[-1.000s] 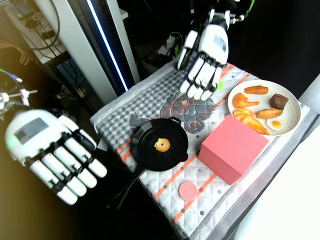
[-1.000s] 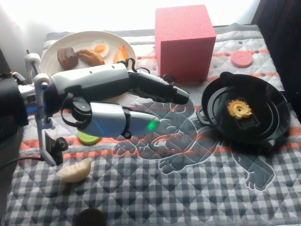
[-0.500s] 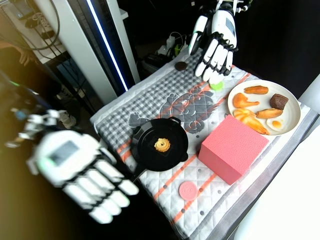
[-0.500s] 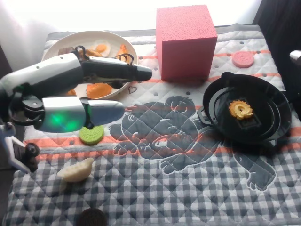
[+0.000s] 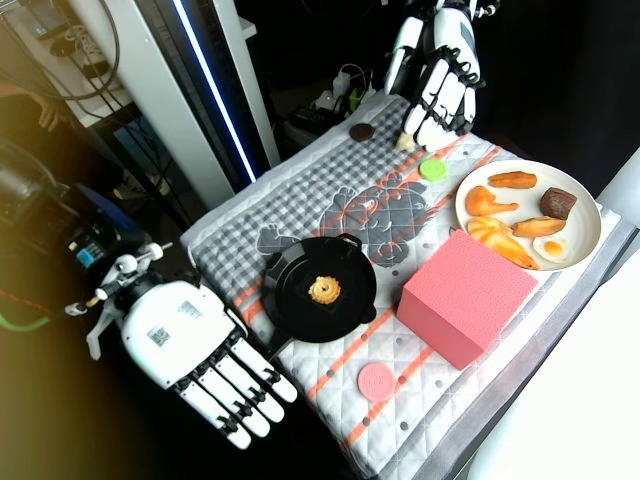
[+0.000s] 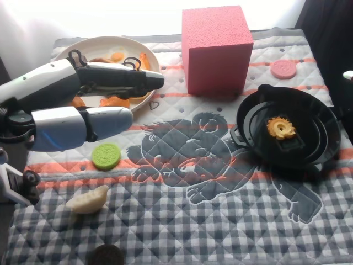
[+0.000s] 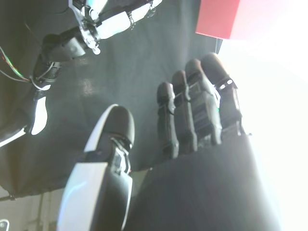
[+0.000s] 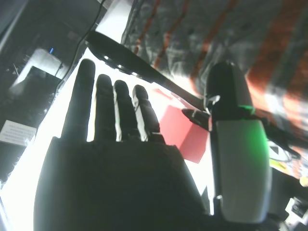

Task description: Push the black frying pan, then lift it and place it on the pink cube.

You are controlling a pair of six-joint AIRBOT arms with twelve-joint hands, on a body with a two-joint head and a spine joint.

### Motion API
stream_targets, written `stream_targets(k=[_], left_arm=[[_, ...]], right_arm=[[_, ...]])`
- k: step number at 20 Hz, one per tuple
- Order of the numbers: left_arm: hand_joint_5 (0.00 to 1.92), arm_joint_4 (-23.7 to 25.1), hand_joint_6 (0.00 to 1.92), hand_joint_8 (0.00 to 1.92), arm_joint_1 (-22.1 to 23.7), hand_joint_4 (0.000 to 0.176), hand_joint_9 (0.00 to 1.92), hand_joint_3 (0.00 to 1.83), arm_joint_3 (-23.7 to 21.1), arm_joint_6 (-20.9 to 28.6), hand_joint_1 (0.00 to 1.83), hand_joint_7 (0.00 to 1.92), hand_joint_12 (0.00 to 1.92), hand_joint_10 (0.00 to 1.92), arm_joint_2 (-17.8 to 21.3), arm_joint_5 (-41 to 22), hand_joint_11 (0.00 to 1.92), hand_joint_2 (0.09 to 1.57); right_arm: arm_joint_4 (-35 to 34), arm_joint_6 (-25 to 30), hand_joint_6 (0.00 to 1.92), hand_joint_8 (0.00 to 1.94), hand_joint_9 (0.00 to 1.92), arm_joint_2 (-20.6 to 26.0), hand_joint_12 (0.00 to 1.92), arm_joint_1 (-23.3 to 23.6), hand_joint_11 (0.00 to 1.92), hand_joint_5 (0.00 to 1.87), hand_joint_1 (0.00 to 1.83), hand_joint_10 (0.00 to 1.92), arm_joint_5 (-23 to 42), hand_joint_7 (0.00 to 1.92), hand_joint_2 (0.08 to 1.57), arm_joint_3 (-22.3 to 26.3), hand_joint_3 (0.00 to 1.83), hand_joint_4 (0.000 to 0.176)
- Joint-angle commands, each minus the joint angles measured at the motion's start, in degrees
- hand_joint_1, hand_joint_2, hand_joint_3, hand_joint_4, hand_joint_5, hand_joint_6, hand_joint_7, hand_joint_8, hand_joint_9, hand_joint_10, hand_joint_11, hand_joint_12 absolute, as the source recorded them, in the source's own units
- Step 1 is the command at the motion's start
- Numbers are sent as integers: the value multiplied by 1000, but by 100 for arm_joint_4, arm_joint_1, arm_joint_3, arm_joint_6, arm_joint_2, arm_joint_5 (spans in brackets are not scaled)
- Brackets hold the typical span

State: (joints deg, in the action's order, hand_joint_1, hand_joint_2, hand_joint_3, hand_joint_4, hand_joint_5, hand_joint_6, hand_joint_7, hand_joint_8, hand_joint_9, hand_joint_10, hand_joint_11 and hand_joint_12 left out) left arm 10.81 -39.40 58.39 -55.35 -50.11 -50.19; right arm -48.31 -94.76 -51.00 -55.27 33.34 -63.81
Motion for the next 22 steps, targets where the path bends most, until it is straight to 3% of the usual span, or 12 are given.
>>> stream_targets(k=[1,5,6,8,11,12,13,14,15,16,19,22], left_arm=[[487,-206,15,6,2,0,400,0,-24,15,566,437,1067,59,48,-801,0,1370],[486,-475,9,0,-213,0,381,0,-56,-50,599,418,1017,41,119,-1052,0,1363],[479,-511,5,0,-253,0,367,0,-56,-65,583,404,976,30,118,-1095,0,1365],[472,-518,1,1,-256,0,344,0,-56,-72,603,390,894,15,118,-1105,0,1367],[484,-528,3,3,-263,0,362,0,-56,-72,641,390,982,14,117,-1128,0,1357],[486,-534,3,3,-269,0,365,0,-56,-72,655,391,1002,13,117,-1128,0,1355],[489,-555,4,1,-288,0,365,0,-56,-72,651,389,1018,12,117,-1142,0,1357],[494,-583,5,3,-313,0,378,0,-56,-72,641,396,1049,16,117,-1171,0,1360],[501,-618,6,4,-343,0,390,0,-56,-72,656,404,1077,19,117,-1199,0,1355],[499,-665,5,3,-385,0,394,1,-56,-77,648,405,1096,19,118,-1228,0,1361],[485,-783,2,4,-492,0,398,1,-56,-77,643,400,1060,18,118,-1307,0,1363],[493,-892,3,2,-607,0,411,0,-66,-78,624,414,1074,16,118,-1362,0,1361]], right_arm=[[67,-28,0,0,0,-53,91,81,0,0,752,0,416,0,1163,-104,3,26],[-46,-28,0,0,0,-374,23,284,44,0,792,0,134,0,1171,-496,3,15],[-80,-28,0,0,1,-480,251,321,8,0,781,0,61,0,1181,-608,0,26],[-130,-28,0,0,2,-571,390,347,0,0,757,0,-1,0,1199,-702,0,36],[-193,-28,54,38,145,-653,922,349,0,171,763,55,-41,175,1207,-771,0,5],[-206,-28,569,169,129,-672,1245,349,0,178,804,607,-47,362,1218,-783,0,0],[-213,-28,1437,981,155,-695,1776,349,0,464,794,1347,-60,375,1324,-794,10,101],[-225,-28,1684,1470,292,-701,1892,348,209,494,990,1767,-62,563,1353,-795,13,40],[-230,-28,1702,1846,842,-715,1915,348,912,553,891,1890,-62,744,1358,-795,12,22],[-231,-28,1877,1922,1193,-721,1920,348,1288,856,1024,1915,-59,1019,1302,-780,0,22],[-229,-28,1921,1941,1623,-717,1921,346,1698,1330,1286,1921,87,1505,1285,-620,0,0],[-182,-28,1921,1941,1744,-555,1921,256,1771,1466,1492,1921,397,1677,1289,-324,0,0]])
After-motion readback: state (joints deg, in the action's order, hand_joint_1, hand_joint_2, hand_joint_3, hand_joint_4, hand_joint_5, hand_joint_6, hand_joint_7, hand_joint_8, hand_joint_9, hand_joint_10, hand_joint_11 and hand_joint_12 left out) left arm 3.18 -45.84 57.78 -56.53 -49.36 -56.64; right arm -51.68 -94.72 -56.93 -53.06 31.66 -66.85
